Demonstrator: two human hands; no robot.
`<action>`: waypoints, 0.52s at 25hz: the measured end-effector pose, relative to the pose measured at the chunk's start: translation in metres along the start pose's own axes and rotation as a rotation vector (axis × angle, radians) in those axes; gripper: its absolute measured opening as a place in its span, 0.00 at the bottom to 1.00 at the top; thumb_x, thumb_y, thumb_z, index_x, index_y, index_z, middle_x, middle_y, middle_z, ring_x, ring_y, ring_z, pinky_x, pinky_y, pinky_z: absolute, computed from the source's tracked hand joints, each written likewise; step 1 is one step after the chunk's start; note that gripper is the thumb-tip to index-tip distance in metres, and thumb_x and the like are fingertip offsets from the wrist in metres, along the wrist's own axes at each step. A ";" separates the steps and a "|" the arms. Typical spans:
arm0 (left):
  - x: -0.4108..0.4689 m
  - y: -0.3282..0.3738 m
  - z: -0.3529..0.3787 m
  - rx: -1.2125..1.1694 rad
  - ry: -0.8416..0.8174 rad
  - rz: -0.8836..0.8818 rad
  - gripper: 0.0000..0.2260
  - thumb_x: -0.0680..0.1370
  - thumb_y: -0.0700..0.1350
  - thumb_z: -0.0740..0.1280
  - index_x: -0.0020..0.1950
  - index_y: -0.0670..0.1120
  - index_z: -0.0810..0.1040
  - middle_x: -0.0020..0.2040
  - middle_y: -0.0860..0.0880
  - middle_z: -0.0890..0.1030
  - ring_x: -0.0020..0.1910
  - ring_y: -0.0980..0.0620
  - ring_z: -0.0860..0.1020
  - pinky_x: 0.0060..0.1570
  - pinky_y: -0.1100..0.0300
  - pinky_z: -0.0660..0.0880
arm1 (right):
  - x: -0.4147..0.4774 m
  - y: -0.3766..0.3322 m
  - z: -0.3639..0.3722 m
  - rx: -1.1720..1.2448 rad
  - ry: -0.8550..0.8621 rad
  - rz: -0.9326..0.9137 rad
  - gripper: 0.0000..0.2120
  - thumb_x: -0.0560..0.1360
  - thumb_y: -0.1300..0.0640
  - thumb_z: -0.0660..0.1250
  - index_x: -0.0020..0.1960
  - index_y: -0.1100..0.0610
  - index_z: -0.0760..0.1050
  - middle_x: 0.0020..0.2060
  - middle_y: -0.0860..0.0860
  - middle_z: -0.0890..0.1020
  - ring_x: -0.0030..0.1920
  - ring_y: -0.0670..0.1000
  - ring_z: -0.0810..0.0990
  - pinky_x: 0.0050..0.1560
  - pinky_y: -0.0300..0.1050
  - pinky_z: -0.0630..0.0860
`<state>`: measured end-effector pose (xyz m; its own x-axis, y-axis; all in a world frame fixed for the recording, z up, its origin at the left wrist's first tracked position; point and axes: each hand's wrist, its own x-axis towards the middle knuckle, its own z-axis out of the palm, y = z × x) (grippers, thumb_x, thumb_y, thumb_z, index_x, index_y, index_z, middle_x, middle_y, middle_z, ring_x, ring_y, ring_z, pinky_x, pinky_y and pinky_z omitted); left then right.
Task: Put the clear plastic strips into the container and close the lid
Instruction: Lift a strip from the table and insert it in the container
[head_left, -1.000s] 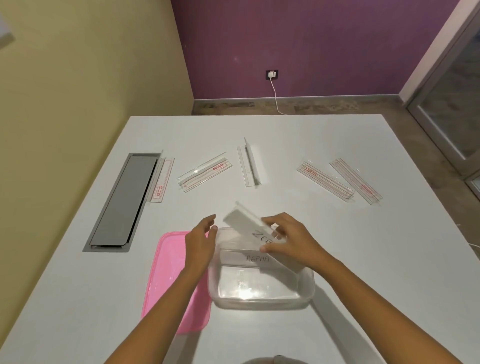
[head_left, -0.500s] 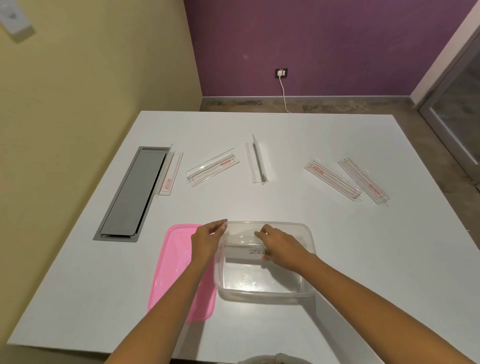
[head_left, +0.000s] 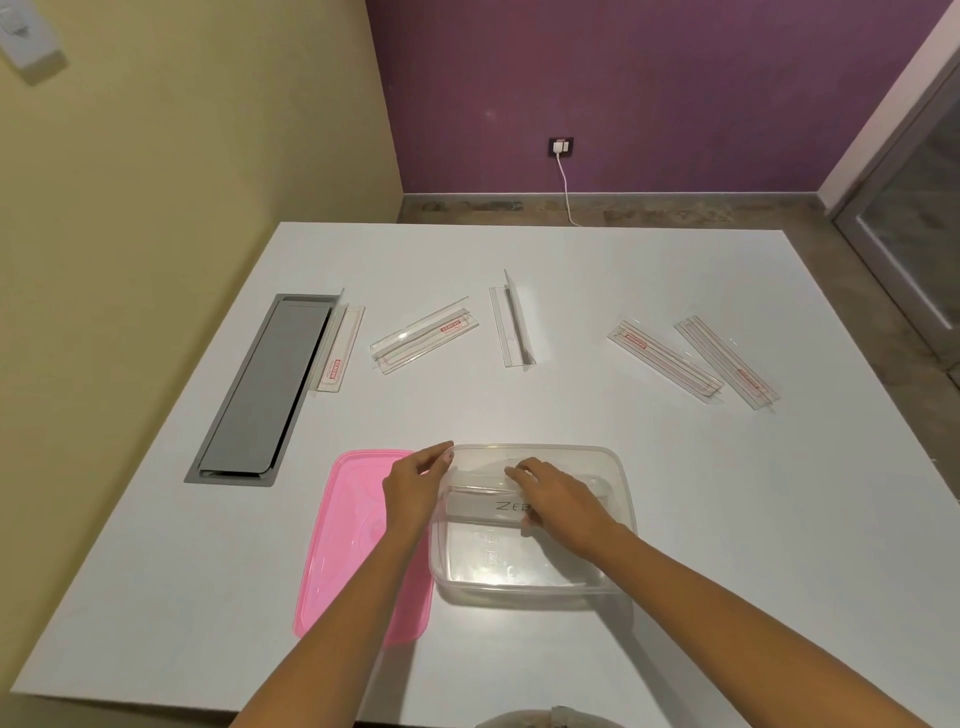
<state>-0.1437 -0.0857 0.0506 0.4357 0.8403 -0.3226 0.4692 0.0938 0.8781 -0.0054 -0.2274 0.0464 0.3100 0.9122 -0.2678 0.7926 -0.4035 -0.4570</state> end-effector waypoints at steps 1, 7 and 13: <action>0.001 0.000 0.000 0.006 -0.003 -0.002 0.12 0.76 0.48 0.67 0.58 0.49 0.81 0.55 0.50 0.83 0.53 0.56 0.77 0.59 0.63 0.68 | -0.003 -0.002 -0.003 0.046 0.017 0.008 0.21 0.77 0.56 0.60 0.69 0.53 0.64 0.62 0.55 0.73 0.49 0.55 0.75 0.47 0.47 0.73; 0.001 0.005 0.004 -0.061 0.078 -0.016 0.11 0.77 0.49 0.66 0.57 0.49 0.80 0.52 0.51 0.83 0.53 0.55 0.77 0.53 0.63 0.71 | -0.019 0.015 -0.024 0.064 0.477 0.096 0.20 0.74 0.66 0.59 0.65 0.54 0.70 0.64 0.52 0.72 0.62 0.54 0.71 0.61 0.46 0.69; 0.038 0.054 0.042 -0.100 0.187 0.075 0.09 0.78 0.48 0.64 0.51 0.44 0.78 0.46 0.51 0.79 0.47 0.54 0.77 0.46 0.64 0.70 | -0.006 0.040 -0.035 0.001 0.512 0.093 0.15 0.73 0.63 0.69 0.59 0.55 0.76 0.54 0.51 0.80 0.48 0.53 0.81 0.45 0.48 0.80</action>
<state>-0.0698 -0.0712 0.0710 0.3121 0.9305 -0.1919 0.3584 0.0717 0.9308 0.0429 -0.2469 0.0595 0.5961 0.7903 0.1416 0.7492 -0.4842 -0.4519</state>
